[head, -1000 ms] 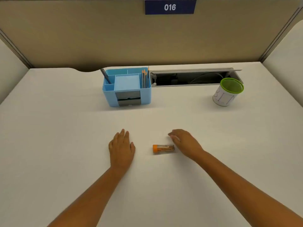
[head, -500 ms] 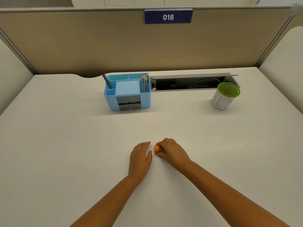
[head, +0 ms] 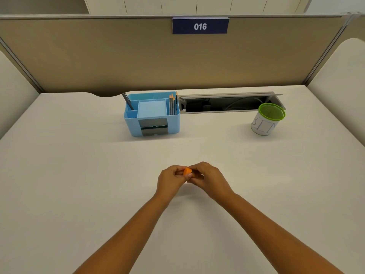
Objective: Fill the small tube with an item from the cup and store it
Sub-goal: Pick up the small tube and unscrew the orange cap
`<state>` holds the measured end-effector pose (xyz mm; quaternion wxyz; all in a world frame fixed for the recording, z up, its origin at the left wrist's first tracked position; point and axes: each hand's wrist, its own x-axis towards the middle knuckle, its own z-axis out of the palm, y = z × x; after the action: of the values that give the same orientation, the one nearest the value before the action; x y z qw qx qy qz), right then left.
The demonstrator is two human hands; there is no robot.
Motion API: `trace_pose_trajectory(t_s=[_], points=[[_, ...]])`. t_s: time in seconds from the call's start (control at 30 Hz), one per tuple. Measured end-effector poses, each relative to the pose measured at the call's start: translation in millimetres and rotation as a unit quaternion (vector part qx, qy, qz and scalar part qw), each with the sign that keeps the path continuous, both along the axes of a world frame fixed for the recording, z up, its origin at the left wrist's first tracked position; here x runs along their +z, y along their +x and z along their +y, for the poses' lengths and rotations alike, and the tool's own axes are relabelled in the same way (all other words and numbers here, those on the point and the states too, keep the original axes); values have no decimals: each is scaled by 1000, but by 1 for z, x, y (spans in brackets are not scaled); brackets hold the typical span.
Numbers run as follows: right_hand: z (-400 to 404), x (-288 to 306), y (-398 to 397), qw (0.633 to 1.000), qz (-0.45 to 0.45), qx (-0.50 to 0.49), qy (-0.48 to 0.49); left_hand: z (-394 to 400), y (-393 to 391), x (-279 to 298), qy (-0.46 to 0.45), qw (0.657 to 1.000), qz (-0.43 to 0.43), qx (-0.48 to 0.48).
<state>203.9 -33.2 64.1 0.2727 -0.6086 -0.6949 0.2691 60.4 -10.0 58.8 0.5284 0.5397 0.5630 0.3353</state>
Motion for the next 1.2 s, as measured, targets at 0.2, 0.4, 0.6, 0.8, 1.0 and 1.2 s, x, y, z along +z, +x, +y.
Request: trace_pose_trajectory(t_s=[0.2,0.4,0.6,0.8,1.0,1.2], points=[[-8,0,2,1000,-14,22,-12,-3,-6,2,-6,999,32,-37],[-14,2,6,999,13,33,-17,-9,-13,4,-21,997,6,-70],[-18,3,6,998,51,32,-7,-6,-19,13,-32,995,-7,-95],[-15,3,1,999,38,9,23,1,-17,20,-12,996,24,-88],[-16,6,5,995,98,-5,-3,1,-18,20,5,992,46,-115],[-21,3,4,998,18,4,56,2,-15,18,-26,994,-3,-110]])
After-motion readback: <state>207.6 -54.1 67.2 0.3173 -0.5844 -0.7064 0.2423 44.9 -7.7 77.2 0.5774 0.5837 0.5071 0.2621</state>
